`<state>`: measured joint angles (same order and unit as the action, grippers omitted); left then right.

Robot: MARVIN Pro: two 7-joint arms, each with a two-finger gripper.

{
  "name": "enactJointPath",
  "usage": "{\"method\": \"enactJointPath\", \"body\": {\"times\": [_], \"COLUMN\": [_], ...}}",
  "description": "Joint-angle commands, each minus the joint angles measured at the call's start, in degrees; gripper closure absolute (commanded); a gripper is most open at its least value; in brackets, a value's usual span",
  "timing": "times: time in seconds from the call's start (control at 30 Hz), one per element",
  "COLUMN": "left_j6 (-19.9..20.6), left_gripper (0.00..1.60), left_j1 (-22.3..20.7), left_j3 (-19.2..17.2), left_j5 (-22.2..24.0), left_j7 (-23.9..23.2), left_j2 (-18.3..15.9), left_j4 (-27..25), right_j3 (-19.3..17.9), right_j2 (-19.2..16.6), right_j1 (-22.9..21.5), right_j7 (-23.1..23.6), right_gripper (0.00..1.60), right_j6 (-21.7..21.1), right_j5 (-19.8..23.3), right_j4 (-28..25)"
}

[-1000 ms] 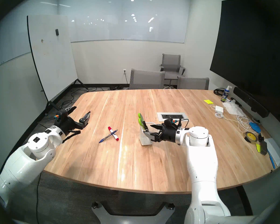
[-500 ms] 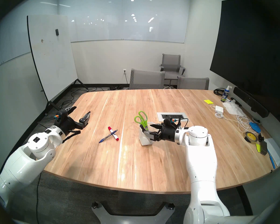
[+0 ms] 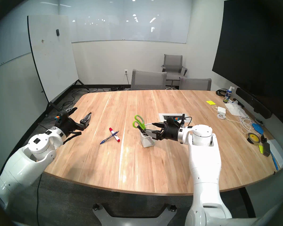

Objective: Place the pen, the marker, and the scissors into the pen holder

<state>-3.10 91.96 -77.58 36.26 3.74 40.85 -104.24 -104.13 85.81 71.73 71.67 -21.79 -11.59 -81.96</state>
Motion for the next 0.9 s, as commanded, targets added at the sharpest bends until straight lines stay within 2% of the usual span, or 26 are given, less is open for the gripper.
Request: {"method": "enactJointPath", "body": {"times": [0.0,0.27,0.5,0.87], "left_j6": [-0.6,-0.6,-0.6,-0.6], "left_gripper": [0.00,0.00,0.00,0.00], "left_j1": [-0.6,-0.6,-0.6,-0.7], "left_j3": [-0.5,-0.4,-0.4,-0.4], "left_j5": [0.0,0.0,0.0,0.1], "left_j7": [0.0,0.1,0.1,0.1], "left_j2": [0.1,0.0,0.0,-0.1], "left_j4": [-1.1,-1.1,-1.1,-1.1], "right_j3": [-1.7,-4.7,-7.1,-8.1], "right_j2": [-0.7,-2.8,-4.3,-6.6], "right_j1": [-1.1,-1.1,-2.9,-6.3], "right_j7": [0.7,2.2,2.2,3.9], "right_gripper": [0.00,0.00,0.00,0.00], "right_j6": [0.9,2.8,4.6,7.0], "right_j5": [1.3,1.7,1.6,1.5], "right_j4": [-2.2,-3.0,-0.8,0.5]}}
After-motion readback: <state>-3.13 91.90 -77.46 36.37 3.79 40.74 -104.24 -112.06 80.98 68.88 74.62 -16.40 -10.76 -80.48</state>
